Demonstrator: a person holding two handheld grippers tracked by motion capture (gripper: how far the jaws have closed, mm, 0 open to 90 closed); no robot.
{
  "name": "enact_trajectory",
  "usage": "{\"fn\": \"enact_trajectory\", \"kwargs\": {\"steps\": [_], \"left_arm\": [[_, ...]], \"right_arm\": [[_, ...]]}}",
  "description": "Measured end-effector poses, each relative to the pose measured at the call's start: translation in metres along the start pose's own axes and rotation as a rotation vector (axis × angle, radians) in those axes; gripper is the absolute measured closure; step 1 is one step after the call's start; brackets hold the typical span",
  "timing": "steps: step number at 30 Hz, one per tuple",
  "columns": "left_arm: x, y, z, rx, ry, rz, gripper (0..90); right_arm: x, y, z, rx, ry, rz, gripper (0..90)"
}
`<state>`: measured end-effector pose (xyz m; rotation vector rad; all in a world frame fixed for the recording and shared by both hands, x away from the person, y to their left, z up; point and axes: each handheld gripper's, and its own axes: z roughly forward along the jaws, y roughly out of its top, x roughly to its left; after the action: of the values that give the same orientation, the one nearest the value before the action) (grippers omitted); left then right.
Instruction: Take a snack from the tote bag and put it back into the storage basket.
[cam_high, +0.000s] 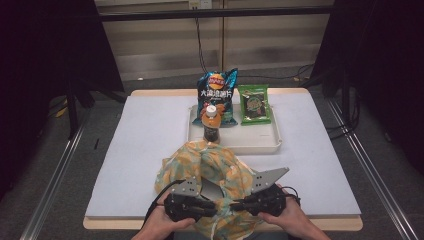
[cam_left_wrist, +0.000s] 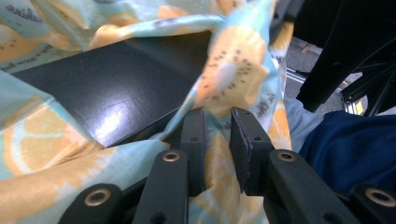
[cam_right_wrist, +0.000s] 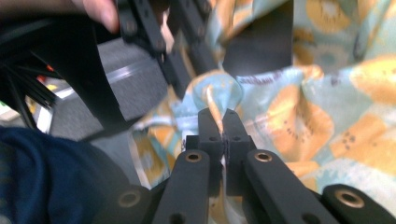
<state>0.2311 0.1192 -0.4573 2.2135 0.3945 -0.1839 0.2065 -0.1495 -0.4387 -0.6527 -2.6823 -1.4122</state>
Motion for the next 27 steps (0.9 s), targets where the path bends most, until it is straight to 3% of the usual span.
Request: {"fn": "enact_trajectory", "kwargs": {"steps": [10, 18, 19, 20, 21, 23, 27], "left_arm": [[0.004, -0.001, 0.003, -0.007, -0.006, -0.007, 75.7], [0.008, -0.004, 0.006, 0.024, 0.016, -0.019, 74.7], [0.008, -0.005, 0.008, 0.014, 0.016, -0.032, 74.7], [0.009, -0.005, 0.007, 0.038, 0.021, -0.027, 74.7], [0.009, -0.005, 0.010, 0.019, 0.016, -0.026, 73.9], [0.010, -0.005, 0.010, 0.047, 0.023, -0.024, 73.8], [0.011, -0.008, 0.013, 0.070, 0.041, -0.027, 73.9]], "right_arm": [[-0.008, -0.019, 0.004, 0.060, -0.016, 0.019, 89.6], [-0.017, -0.025, 0.015, 0.144, -0.086, 0.004, 89.6], [-0.019, -0.026, 0.016, 0.139, -0.079, 0.020, 89.6], [-0.021, -0.028, 0.016, 0.139, -0.079, 0.034, 89.6], [-0.023, -0.029, 0.017, 0.141, -0.079, 0.033, 89.6], [-0.024, -0.029, 0.017, 0.133, -0.080, 0.051, 87.7], [-0.024, -0.025, 0.008, 0.082, -0.079, 0.071, 72.8]]}}
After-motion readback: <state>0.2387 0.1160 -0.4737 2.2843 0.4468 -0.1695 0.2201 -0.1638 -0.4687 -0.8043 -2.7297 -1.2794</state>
